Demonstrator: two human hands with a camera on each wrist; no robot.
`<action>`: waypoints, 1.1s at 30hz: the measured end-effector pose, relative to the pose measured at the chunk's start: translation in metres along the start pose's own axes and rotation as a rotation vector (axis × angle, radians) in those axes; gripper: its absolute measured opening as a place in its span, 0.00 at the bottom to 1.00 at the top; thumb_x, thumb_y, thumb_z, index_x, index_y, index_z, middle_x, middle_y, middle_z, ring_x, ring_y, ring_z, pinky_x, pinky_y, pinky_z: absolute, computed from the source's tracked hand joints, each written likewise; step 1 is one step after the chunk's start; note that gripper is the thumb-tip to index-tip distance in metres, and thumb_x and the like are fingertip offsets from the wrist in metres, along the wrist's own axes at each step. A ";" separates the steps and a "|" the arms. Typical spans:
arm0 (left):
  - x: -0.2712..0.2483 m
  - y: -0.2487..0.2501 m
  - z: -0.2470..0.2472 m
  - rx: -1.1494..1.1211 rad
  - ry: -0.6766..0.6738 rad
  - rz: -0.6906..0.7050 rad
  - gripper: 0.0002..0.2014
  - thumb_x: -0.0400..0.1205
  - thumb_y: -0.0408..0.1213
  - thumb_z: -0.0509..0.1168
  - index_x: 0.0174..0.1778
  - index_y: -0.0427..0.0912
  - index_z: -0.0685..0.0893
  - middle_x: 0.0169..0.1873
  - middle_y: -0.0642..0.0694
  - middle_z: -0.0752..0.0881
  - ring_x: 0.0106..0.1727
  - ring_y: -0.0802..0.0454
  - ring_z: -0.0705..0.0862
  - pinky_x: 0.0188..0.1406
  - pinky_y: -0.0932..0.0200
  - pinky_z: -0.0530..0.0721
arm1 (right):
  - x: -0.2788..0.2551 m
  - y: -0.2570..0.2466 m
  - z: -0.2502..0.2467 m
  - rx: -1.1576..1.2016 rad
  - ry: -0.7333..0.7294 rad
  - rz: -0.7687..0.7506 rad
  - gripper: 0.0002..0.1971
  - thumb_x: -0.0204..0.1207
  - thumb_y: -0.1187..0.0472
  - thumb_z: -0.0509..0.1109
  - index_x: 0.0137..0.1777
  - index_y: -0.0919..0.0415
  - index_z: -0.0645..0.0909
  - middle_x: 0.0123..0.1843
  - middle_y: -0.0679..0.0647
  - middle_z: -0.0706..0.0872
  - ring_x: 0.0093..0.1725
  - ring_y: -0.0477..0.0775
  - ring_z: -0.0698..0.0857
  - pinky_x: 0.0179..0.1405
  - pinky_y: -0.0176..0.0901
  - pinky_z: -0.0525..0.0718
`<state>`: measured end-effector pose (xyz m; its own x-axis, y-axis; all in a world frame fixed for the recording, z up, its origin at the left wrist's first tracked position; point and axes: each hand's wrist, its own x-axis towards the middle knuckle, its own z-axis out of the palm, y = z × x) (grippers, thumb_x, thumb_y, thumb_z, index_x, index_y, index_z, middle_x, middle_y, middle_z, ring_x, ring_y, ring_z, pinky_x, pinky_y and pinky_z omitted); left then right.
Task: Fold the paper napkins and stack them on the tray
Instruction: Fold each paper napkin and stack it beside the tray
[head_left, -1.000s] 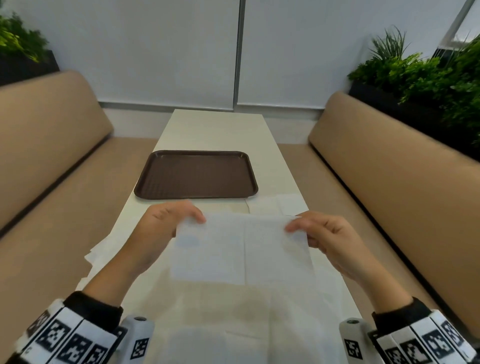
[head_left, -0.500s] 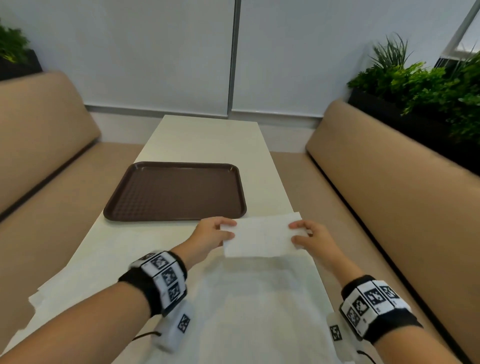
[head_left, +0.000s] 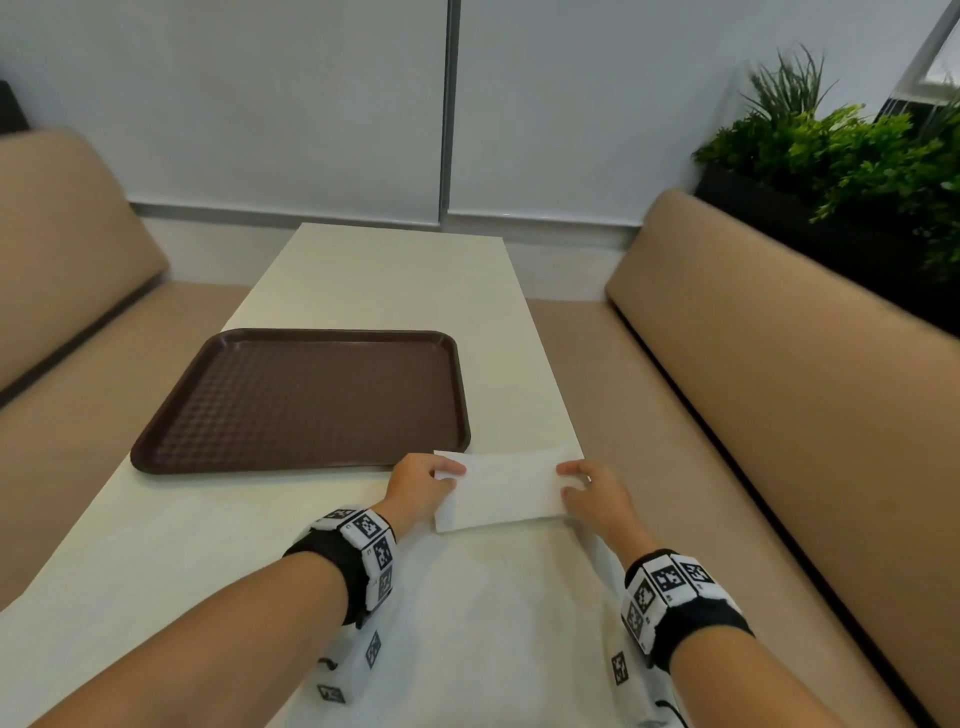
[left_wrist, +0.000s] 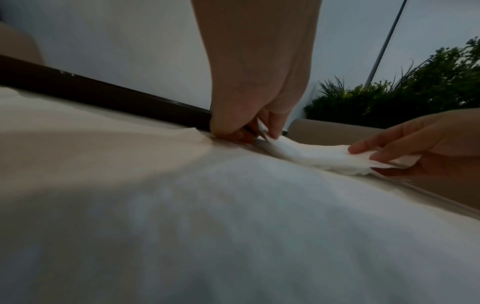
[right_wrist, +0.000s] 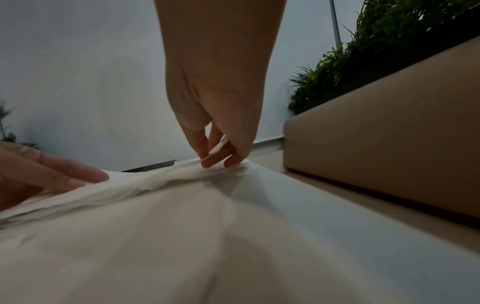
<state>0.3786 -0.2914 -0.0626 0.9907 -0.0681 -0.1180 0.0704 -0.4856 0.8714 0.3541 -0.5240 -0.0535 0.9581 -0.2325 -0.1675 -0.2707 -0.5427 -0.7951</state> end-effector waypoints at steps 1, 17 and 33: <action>0.002 -0.002 -0.001 -0.002 -0.009 0.007 0.11 0.79 0.23 0.65 0.54 0.37 0.89 0.55 0.41 0.88 0.56 0.45 0.84 0.55 0.64 0.75 | 0.001 0.000 0.000 -0.004 0.003 0.000 0.17 0.76 0.74 0.64 0.63 0.63 0.82 0.65 0.56 0.82 0.67 0.56 0.79 0.66 0.41 0.75; 0.019 -0.004 0.004 0.097 -0.054 0.054 0.15 0.76 0.25 0.70 0.57 0.38 0.87 0.60 0.41 0.84 0.62 0.44 0.81 0.64 0.59 0.76 | 0.010 -0.002 0.000 -0.246 0.025 -0.055 0.19 0.77 0.72 0.62 0.67 0.65 0.79 0.71 0.59 0.73 0.67 0.60 0.76 0.59 0.36 0.71; -0.019 0.017 -0.026 0.557 -0.180 0.027 0.29 0.83 0.56 0.58 0.77 0.45 0.70 0.67 0.39 0.70 0.64 0.41 0.76 0.63 0.53 0.75 | -0.029 -0.033 -0.008 -0.743 -0.090 -0.011 0.27 0.80 0.46 0.62 0.78 0.49 0.64 0.78 0.58 0.58 0.74 0.62 0.61 0.70 0.57 0.65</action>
<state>0.3642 -0.2756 -0.0331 0.9523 -0.2106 -0.2206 -0.0753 -0.8632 0.4992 0.3340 -0.5061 -0.0176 0.9565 -0.1743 -0.2340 -0.2226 -0.9543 -0.1993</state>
